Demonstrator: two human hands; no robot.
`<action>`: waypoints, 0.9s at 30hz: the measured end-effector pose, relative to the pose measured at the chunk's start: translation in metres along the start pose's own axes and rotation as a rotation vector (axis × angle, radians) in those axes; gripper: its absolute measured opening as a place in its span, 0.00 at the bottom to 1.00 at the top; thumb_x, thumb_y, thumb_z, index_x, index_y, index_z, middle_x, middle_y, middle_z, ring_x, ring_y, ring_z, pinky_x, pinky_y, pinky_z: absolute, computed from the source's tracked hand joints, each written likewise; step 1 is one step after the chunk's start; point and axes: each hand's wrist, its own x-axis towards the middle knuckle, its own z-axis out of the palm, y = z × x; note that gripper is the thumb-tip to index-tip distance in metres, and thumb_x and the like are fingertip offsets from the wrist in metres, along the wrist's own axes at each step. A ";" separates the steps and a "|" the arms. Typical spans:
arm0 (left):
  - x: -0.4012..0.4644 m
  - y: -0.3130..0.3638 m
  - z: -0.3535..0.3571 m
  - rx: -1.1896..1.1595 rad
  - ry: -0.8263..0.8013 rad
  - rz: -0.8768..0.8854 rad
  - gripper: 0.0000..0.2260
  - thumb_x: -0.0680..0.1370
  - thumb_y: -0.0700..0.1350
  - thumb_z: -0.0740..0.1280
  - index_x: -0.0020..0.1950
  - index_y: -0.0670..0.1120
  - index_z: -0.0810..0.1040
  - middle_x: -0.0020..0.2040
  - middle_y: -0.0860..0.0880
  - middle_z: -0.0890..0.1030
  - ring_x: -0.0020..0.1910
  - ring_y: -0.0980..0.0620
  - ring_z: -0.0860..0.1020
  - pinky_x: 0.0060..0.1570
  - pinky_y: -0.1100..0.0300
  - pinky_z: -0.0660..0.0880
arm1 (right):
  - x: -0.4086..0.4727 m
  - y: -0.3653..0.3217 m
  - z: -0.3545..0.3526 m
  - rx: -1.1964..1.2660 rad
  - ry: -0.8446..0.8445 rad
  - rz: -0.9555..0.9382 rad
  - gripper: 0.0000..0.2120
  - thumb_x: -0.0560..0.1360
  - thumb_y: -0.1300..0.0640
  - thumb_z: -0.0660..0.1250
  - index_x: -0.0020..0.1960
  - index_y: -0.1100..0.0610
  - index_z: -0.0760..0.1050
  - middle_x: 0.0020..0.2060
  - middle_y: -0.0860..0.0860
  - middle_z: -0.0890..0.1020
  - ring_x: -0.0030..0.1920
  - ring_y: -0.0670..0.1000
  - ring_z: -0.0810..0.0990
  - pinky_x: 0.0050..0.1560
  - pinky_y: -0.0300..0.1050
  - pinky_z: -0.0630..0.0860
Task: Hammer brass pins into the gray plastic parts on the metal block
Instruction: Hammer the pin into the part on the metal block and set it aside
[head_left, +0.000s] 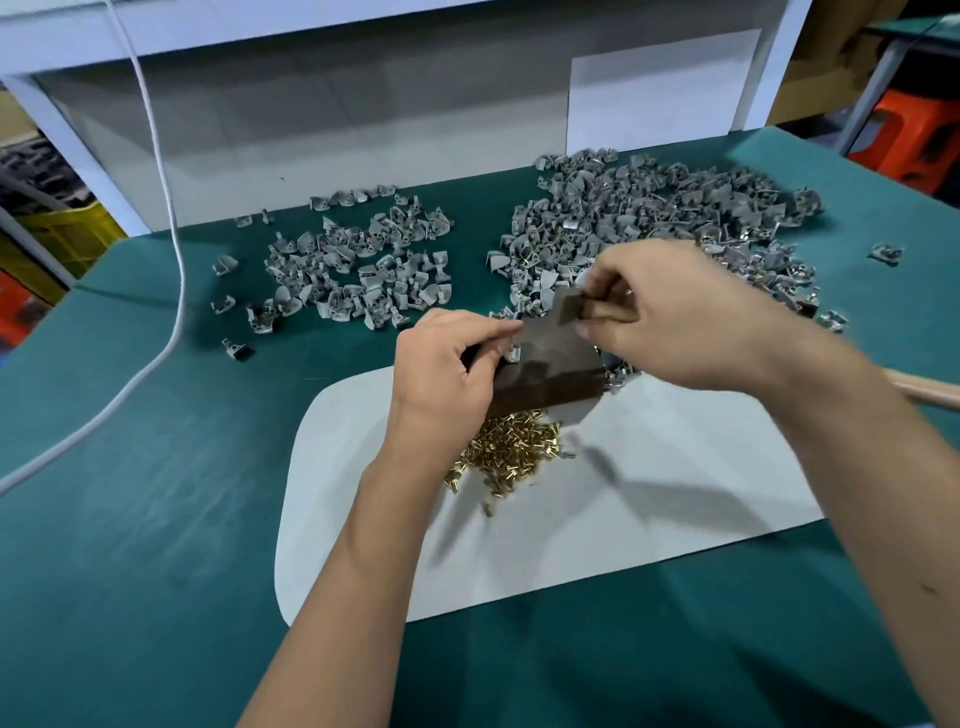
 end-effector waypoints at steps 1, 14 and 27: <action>0.000 0.001 0.000 -0.008 -0.003 -0.035 0.09 0.76 0.37 0.74 0.55 0.46 0.87 0.49 0.51 0.87 0.52 0.53 0.82 0.58 0.53 0.79 | 0.000 -0.007 0.005 0.016 -0.009 -0.021 0.05 0.77 0.53 0.72 0.44 0.50 0.77 0.39 0.45 0.81 0.40 0.43 0.78 0.37 0.38 0.72; 0.001 0.005 -0.002 -0.147 0.012 -0.127 0.13 0.74 0.34 0.75 0.47 0.51 0.78 0.42 0.59 0.83 0.46 0.58 0.84 0.51 0.56 0.82 | 0.007 -0.014 0.030 -0.081 0.045 -0.099 0.17 0.81 0.49 0.64 0.36 0.50 0.65 0.38 0.51 0.79 0.42 0.59 0.79 0.46 0.58 0.78; 0.002 0.006 -0.002 -0.050 0.010 -0.211 0.11 0.74 0.39 0.77 0.45 0.56 0.85 0.46 0.52 0.85 0.50 0.61 0.80 0.51 0.73 0.72 | 0.000 -0.015 0.023 -0.020 0.143 -0.113 0.12 0.82 0.50 0.63 0.41 0.51 0.71 0.40 0.52 0.80 0.42 0.57 0.79 0.45 0.56 0.78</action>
